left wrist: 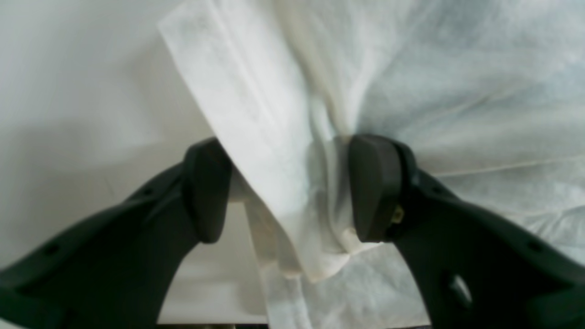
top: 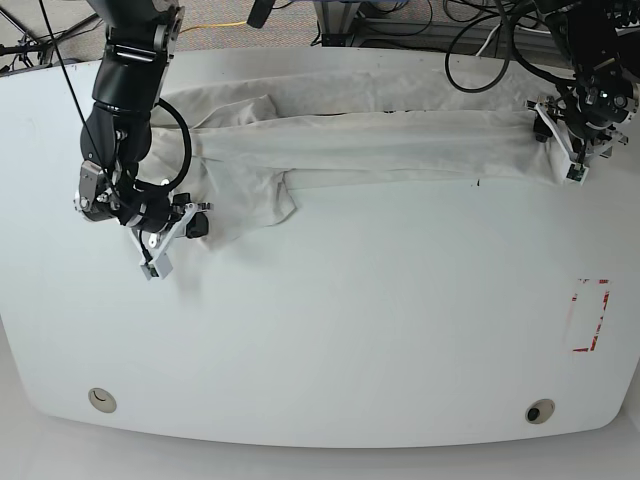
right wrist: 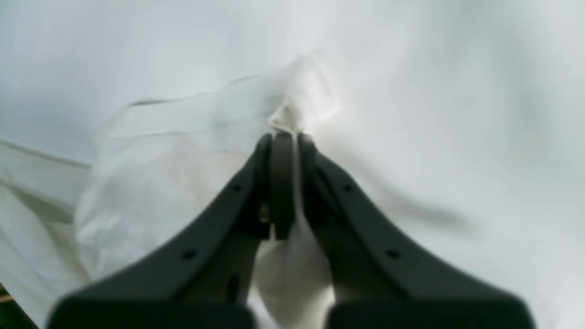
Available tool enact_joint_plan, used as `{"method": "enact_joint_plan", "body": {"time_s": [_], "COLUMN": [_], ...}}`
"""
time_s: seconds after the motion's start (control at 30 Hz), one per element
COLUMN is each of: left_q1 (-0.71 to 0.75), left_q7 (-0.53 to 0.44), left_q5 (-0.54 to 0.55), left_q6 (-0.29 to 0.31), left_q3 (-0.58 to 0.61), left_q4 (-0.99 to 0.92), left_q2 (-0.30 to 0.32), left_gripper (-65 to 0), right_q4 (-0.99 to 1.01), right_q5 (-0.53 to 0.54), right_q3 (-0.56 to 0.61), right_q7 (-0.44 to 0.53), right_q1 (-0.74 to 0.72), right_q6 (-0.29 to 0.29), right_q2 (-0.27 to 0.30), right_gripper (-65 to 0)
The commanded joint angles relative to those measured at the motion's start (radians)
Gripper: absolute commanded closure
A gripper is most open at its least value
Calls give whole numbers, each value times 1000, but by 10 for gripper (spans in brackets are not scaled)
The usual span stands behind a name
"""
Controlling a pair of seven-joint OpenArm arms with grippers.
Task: Fold the T-shirt properly
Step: 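Release the right gripper and regrasp the folded edge near the sleeve, then pull the folded edge with the right gripper to tuck the sleeve flat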
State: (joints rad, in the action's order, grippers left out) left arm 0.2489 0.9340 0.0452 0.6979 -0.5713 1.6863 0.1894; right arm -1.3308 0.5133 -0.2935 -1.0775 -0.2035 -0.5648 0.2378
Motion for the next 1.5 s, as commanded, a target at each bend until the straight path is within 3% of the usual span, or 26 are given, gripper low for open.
{"method": "enact_joint_plan", "body": {"time_s": [0.0, 0.2, 0.63, 0.87, 1.17, 1.23, 1.33, 1.43, 1.47], "left_q1": [-3, -3, -3, -3, -3, -3, -3, -3, -4], "left_q7": [9, 9, 9, 9, 9, 9, 9, 9, 9], "left_q5": [-15, -15, -15, -15, -15, -15, -15, -15, -15], "left_q6": [0, 0, 0, 0, 0, 0, 0, 0, 0], "left_q3": [0, 0, 1, 1, 1, 1, 1, 1, 1], "left_q4": [4, -10, -61, -61, -62, -61, -59, -59, -59], "left_q2": [9, 9, 51, 52, 52, 52, 52, 52, 52], "left_gripper": [-383, -383, -383, -383, -383, -383, -383, -383, -383], "right_q4": [-77, -238, -513, -568, -563, -551, -543, -554, -566], "right_q5": [20, 20, 31, 133, 129, 127, 124, 61, 46], "right_q3": [-14, -149, -322, -407, -425, -421, -427, -465, -482], "right_q7": [21, 3, -178, -186, -180, -180, -180, -157, -143], "right_q1": [-18, 51, 235, 350, 424, 430, 438, 454, 457], "right_q6": [-56, -133, -133, -133, -133, -133, -133, -133, -133], "right_q2": [13, -22, -33, -31, -25, -25, -27, -31, -31], "right_gripper": [0, 0, 0, 0, -5, -48, -225, -468, -504]}}
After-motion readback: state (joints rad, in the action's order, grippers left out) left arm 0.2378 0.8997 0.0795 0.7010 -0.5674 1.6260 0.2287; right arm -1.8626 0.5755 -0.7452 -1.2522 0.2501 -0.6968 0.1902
